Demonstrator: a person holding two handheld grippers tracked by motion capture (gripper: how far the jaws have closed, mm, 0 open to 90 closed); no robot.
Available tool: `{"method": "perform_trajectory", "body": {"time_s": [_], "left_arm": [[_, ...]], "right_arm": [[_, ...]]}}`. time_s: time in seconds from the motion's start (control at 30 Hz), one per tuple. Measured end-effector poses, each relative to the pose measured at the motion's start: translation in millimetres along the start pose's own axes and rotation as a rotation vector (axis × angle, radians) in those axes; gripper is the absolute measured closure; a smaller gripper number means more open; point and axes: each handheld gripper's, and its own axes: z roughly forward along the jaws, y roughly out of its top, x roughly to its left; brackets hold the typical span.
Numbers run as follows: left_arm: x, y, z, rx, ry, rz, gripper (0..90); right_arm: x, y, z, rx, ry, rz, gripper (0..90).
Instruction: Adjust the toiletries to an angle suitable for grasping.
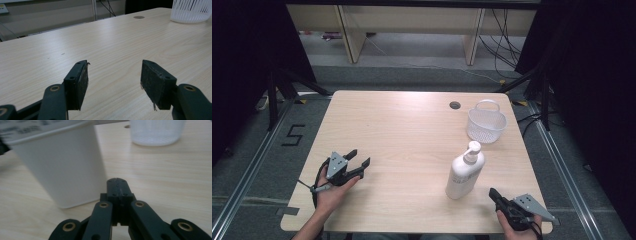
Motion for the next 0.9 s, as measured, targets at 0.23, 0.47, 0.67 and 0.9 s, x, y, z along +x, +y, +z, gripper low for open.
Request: {"method": "perform_trajectory", "body": {"time_s": [0.23, 0.47, 0.67, 0.9], "left_arm": [[-1.3, 0.2, 0.6, 0.004, 0.004, 0.011, 38.8], [-2.0, 0.2, 0.8, 0.004, 0.004, 0.02, 38.8], [-2.5, 0.4, 0.7, 0.01, 0.002, 0.027, 38.8], [-3.0, 0.2, 0.8, 0.005, 0.002, 0.029, 38.7]], "right_arm": [[31.9, 7.6, 5.6, -0.024, 0.114, -0.052, 90.0], [45.3, 17.8, 10.9, -0.047, 0.13, -0.096, 90.0], [52.1, 26.1, 16.9, -0.062, 0.132, -0.108, 90.0], [62.8, 28.4, 22.1, -0.049, 0.126, -0.132, 90.0]]}}
